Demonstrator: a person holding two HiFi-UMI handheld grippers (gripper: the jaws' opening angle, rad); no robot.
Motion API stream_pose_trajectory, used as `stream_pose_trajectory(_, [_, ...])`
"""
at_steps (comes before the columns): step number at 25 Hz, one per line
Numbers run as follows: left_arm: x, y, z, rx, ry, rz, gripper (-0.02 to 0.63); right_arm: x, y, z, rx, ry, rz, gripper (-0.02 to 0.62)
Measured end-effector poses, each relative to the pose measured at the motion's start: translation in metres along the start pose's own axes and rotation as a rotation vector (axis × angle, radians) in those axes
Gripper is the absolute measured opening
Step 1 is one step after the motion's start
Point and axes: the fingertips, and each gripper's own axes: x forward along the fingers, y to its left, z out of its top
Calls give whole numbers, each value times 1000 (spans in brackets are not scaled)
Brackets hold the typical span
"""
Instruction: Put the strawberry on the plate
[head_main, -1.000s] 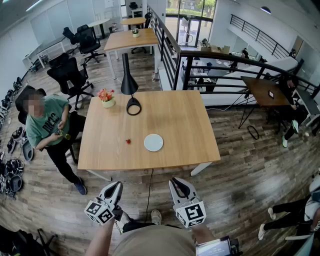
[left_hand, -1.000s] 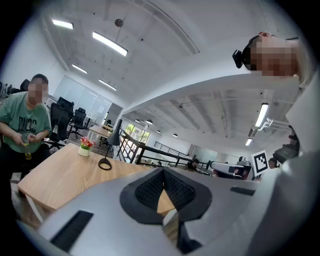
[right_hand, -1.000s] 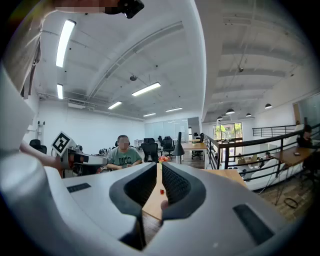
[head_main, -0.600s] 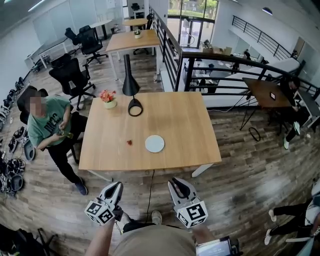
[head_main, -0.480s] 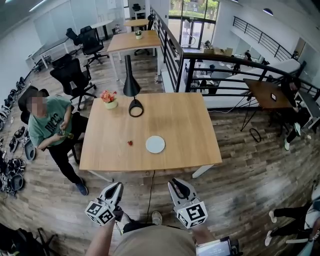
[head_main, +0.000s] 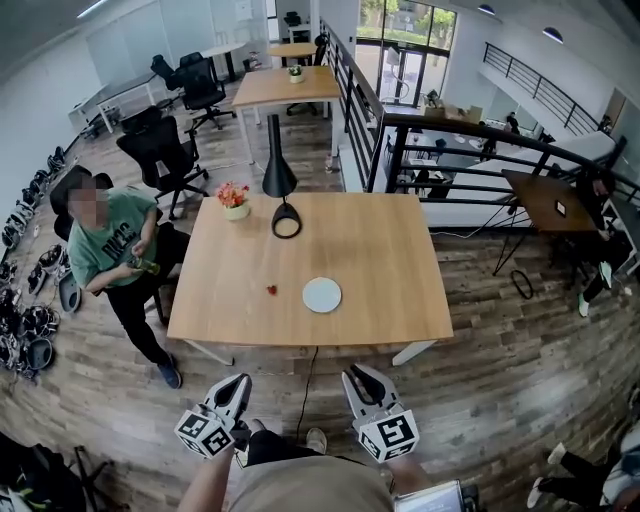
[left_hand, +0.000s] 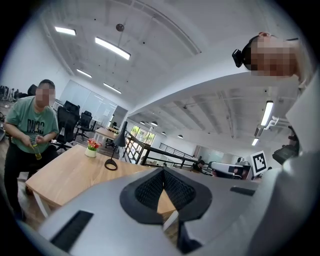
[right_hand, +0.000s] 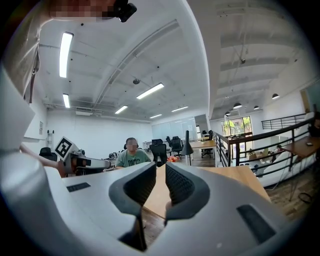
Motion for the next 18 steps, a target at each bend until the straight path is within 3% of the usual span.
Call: stream_pose_trajectory(18, [0,32,3,-35,1,17,3,34,15,-8,56,7,67,46])
